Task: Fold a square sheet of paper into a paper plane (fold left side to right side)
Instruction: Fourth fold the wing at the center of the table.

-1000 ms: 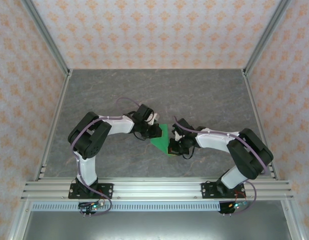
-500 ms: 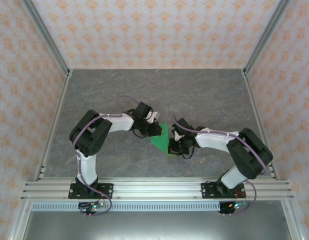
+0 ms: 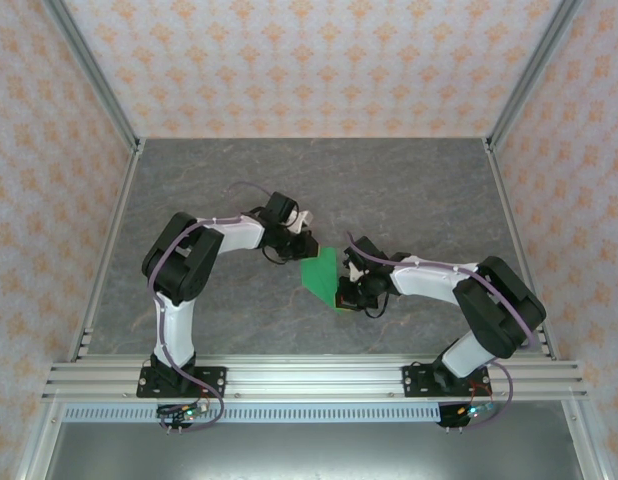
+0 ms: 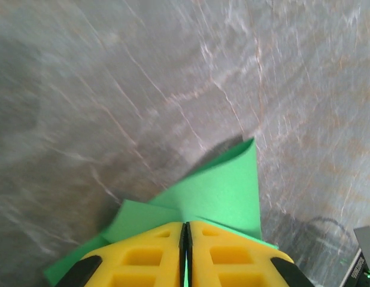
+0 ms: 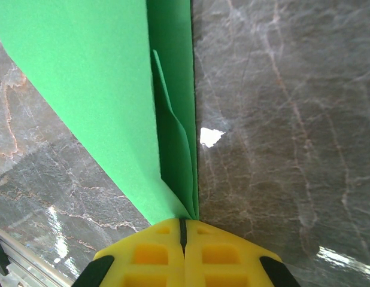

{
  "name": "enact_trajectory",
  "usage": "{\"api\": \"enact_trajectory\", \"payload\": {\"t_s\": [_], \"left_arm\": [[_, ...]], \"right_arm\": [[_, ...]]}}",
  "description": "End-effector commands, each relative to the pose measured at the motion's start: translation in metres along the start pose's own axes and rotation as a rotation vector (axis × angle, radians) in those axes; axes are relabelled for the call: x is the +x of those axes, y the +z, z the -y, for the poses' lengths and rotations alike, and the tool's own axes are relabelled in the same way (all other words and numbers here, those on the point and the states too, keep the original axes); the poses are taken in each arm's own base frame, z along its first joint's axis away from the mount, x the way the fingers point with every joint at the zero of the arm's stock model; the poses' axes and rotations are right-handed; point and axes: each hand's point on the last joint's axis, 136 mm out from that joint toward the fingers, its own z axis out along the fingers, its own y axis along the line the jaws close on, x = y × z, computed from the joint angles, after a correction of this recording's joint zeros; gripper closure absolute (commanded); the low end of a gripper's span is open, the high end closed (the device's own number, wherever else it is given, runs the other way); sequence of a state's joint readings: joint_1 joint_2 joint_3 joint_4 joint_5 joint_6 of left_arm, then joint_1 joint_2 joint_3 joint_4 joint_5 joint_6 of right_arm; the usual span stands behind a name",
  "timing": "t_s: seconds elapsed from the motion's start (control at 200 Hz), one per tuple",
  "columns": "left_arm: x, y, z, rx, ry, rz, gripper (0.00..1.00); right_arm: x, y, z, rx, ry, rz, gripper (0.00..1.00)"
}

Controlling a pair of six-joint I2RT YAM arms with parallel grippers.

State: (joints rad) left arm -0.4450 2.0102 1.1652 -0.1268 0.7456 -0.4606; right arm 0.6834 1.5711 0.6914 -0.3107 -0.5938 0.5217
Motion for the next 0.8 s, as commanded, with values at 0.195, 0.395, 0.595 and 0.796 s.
{"api": "enact_trajectory", "payload": {"t_s": [0.195,0.395,0.595,0.796], "left_arm": [[-0.035,-0.008,-0.048,-0.099,-0.023,0.087,0.88],[-0.046,-0.016,-0.047,-0.066,-0.039,0.102,0.86],[-0.062,-0.059,-0.036,-0.046,-0.031,0.170,0.78],[-0.055,-0.098,-0.018,-0.014,-0.019,0.238,0.69]], "right_arm": [[0.052,0.010,0.102,0.401,0.093,-0.145,1.00],[0.046,0.011,0.088,0.334,0.083,-0.122,1.00],[0.021,0.004,0.053,0.210,0.033,-0.026,1.00],[-0.008,-0.026,0.018,0.105,-0.046,0.142,0.79]]}}
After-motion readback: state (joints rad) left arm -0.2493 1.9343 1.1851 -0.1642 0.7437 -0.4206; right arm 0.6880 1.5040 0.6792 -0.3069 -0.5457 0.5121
